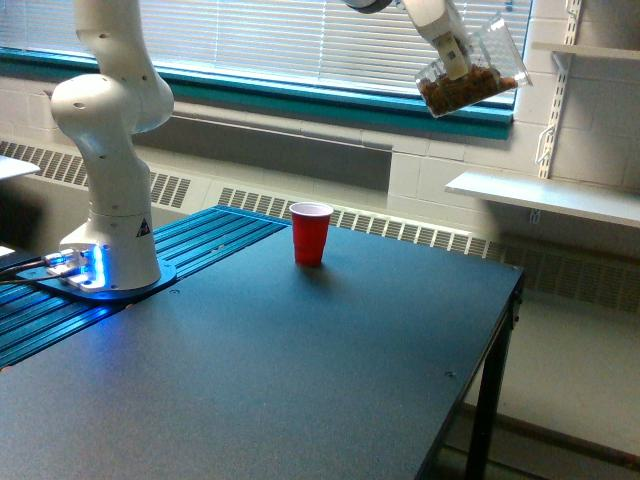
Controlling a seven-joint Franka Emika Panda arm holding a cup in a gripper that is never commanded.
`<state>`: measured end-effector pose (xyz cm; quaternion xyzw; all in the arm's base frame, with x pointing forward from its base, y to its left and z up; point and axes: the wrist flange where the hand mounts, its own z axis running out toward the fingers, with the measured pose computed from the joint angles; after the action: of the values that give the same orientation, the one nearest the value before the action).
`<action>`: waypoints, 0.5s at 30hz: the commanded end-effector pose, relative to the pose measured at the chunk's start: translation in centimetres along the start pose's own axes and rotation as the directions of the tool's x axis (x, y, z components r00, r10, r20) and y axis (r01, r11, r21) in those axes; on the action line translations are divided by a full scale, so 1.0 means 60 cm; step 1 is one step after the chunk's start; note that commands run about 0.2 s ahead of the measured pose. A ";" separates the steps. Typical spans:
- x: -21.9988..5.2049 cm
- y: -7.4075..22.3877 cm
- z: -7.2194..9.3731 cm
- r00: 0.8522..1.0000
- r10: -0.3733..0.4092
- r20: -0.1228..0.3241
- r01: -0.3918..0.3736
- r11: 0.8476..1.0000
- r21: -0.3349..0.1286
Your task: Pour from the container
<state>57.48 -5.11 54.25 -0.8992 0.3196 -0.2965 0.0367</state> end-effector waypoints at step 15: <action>-0.023 -0.006 -0.016 0.997 -0.074 -0.031 0.075 0.997 0.022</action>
<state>56.99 -3.53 53.44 -0.9052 0.3012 -0.2979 0.0352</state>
